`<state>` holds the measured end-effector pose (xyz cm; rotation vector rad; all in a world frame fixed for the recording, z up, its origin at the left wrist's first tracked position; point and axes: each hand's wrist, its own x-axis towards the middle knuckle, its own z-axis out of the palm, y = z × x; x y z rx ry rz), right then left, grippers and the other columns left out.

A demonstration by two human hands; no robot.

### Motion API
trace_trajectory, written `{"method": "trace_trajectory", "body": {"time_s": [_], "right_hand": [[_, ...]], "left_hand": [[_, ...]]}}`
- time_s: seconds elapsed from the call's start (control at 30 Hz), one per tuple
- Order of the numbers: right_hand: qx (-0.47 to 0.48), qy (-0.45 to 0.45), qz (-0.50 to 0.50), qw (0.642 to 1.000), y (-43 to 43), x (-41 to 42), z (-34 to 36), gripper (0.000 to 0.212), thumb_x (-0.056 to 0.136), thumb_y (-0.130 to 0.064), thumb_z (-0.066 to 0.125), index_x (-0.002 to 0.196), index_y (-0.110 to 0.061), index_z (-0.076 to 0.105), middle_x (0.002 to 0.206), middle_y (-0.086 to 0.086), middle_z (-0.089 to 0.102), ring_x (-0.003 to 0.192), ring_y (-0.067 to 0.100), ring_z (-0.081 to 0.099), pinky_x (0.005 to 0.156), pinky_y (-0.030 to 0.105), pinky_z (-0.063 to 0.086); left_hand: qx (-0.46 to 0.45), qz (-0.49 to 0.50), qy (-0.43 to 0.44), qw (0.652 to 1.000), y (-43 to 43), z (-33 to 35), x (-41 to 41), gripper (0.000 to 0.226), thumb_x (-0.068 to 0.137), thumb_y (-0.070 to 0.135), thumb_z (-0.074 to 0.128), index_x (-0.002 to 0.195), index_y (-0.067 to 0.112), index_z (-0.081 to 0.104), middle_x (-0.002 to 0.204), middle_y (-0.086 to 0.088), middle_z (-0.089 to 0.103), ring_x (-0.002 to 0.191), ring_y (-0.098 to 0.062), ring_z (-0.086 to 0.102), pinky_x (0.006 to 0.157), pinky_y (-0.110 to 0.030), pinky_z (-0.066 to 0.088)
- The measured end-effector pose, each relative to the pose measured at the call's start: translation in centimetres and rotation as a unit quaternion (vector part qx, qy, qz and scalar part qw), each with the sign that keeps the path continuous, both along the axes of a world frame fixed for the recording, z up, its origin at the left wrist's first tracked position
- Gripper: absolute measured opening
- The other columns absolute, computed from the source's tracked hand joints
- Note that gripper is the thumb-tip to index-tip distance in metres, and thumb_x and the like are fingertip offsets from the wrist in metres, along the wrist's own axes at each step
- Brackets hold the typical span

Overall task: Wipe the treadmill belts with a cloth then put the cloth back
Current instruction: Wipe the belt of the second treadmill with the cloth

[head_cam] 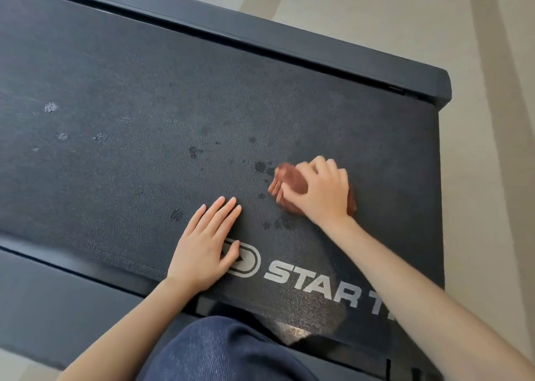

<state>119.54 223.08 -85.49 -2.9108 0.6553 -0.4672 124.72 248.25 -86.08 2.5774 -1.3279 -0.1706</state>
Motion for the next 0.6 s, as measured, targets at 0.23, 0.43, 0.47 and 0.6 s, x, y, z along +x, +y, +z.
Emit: {"method": "trace_trajectory", "body": {"time_s": [0.23,0.43,0.47,0.6], "right_hand": [[-0.002,-0.027,0.13,0.991,5.7,-10.1,-1.0,0.035,0.073,-0.055,0.061,0.09,-0.024,0.064,0.084,0.0,0.054,0.076,0.023,0.051,0.066,0.036,0.038],[-0.001,-0.041,0.125,0.991,3.6,-5.7,-0.5,0.033,0.076,-0.054,0.059,0.085,-0.022,0.066,0.079,0.0,0.054,0.074,0.022,0.051,0.061,0.034,0.039],[-0.002,-0.037,0.101,0.994,2.9,-4.1,-0.4,0.034,0.076,-0.054,0.059,0.085,-0.023,0.066,0.08,0.0,0.055,0.075,0.022,0.052,0.061,0.034,0.039],[0.001,0.012,0.003,1.0,-0.1,2.5,0.0,0.042,0.08,-0.059,0.053,0.096,-0.023,0.066,0.093,0.004,0.059,0.087,0.025,0.054,0.068,0.036,0.041]], "left_hand": [[0.005,0.002,-0.003,1.0,0.0,0.0,-0.1,0.062,0.087,0.042,0.036,0.143,0.014,0.038,0.152,0.001,0.03,0.142,-0.017,0.02,0.115,-0.04,0.016],[0.005,0.005,-0.005,1.0,0.0,0.0,0.0,0.062,0.088,0.041,0.036,0.143,0.014,0.037,0.152,0.001,0.029,0.143,-0.017,0.019,0.116,-0.04,0.015],[0.006,0.004,-0.005,1.0,0.0,-0.1,-0.1,0.062,0.088,0.041,0.036,0.143,0.014,0.037,0.152,0.001,0.029,0.143,-0.017,0.019,0.116,-0.04,0.015],[-0.001,0.006,0.001,1.0,0.0,-0.1,-0.2,0.061,0.088,0.04,0.037,0.143,0.014,0.038,0.152,0.001,0.031,0.142,-0.017,0.02,0.116,-0.04,0.016]]}}
